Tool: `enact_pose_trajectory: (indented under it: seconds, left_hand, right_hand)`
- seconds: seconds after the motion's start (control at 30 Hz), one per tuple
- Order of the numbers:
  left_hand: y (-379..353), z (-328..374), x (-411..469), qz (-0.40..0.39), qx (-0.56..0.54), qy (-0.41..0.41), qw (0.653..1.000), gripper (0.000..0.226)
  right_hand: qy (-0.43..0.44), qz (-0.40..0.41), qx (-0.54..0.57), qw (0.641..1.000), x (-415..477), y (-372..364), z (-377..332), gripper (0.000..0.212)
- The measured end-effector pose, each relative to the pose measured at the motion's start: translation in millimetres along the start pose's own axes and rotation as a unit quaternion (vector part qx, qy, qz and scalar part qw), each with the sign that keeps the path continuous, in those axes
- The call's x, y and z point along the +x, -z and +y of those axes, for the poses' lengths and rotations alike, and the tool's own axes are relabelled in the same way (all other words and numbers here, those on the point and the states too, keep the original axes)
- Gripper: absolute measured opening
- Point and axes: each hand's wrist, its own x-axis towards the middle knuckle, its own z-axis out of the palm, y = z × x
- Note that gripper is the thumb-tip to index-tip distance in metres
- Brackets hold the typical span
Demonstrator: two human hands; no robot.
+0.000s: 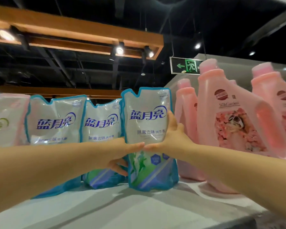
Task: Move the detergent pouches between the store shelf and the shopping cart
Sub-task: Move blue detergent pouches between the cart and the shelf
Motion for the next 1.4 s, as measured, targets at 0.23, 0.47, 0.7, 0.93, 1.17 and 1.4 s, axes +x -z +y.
enact_pose_trajectory:
  seconds: [0.23,0.47,0.7,0.93,1.17,1.4]
  left_hand:
    - [-11.5,-10.8,1.0,0.061,0.003,-0.012,0.998,0.012]
    - [-19.1,-13.7,8.2,0.109,-0.024,0.002,0.994,0.037]
    - [-22.2,-9.8,6.3,0.109,-0.043,0.011,0.993,0.035]
    - [-22.3,-12.1,0.5,0.08,-0.043,0.01,0.996,0.038]
    - [-23.1,-11.2,2.1,0.09,-0.041,0.013,0.995,0.027]
    - [-29.4,-10.5,-3.3,0.119,-0.035,0.018,0.992,0.022]
  right_hand:
    - [-0.063,-0.077,-0.054,0.994,-5.5,-2.6,9.0,0.135]
    - [-0.071,-0.074,-0.034,0.994,-2.9,-1.9,11.5,0.134]
    - [-0.092,-0.082,-0.032,0.992,-3.9,0.6,8.0,0.131]
    - [-0.089,-0.092,-0.019,0.992,-8.8,2.5,7.0,0.127]
    - [-0.085,-0.08,-0.002,0.993,-7.1,-3.8,9.7,0.128]
    - [-0.082,-0.073,0.012,0.994,-6.1,-5.5,12.5,0.128]
